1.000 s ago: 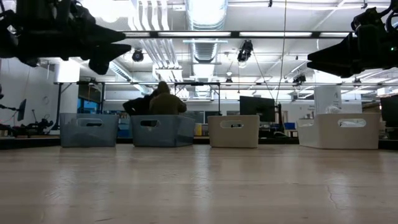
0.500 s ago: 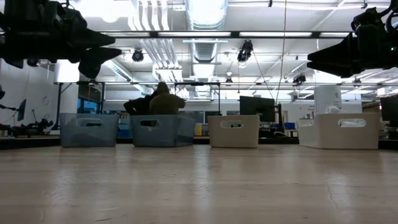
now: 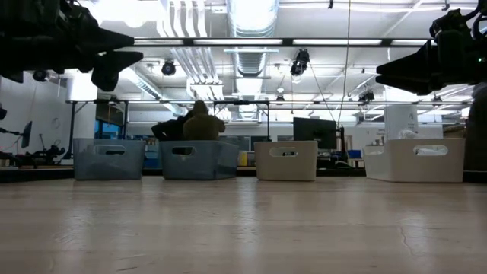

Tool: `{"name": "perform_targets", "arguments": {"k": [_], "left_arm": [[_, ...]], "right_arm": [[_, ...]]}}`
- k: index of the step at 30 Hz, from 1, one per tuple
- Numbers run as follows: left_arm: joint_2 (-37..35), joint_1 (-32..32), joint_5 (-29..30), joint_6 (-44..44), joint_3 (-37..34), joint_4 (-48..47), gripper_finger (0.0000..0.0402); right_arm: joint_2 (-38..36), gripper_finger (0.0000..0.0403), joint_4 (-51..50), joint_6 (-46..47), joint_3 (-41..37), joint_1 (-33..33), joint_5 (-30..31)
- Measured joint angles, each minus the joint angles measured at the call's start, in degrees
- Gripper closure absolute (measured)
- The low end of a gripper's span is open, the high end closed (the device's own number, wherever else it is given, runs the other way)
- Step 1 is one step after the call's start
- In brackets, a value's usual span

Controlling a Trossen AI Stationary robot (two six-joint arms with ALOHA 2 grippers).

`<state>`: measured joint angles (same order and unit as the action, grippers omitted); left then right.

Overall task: Pick & Place Travel size toiletries
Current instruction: Return to Home Position

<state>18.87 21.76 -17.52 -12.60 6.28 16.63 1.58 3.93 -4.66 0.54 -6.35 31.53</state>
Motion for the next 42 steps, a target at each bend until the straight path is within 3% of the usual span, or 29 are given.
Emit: {"name": "perform_targets", "arguments": {"k": [12, 19, 25, 42], "left_arm": [[-0.07, 0.0, -0.11, 0.05, 0.0, 0.36, 0.0204], [-0.11, -0.01, -7.58, 4.91, 0.0, 0.44, 0.0204], [-0.11, 0.0, -7.56, 0.13, 0.0, 0.39, 0.0204], [-0.11, 0.0, -7.52, 0.11, 0.0, 0.39, 0.0204]], "right_arm": [[0.02, 0.0039, 0.0, 0.0, 0.02, 0.0, 0.02], [0.02, 0.0039, 0.01, 0.13, 0.02, 0.01, 0.02], [0.02, 0.0039, 0.0, 0.01, 0.02, 0.0, 0.02], [0.04, 0.0039, 0.0, 0.0, 0.01, 0.0, 0.02]]}}
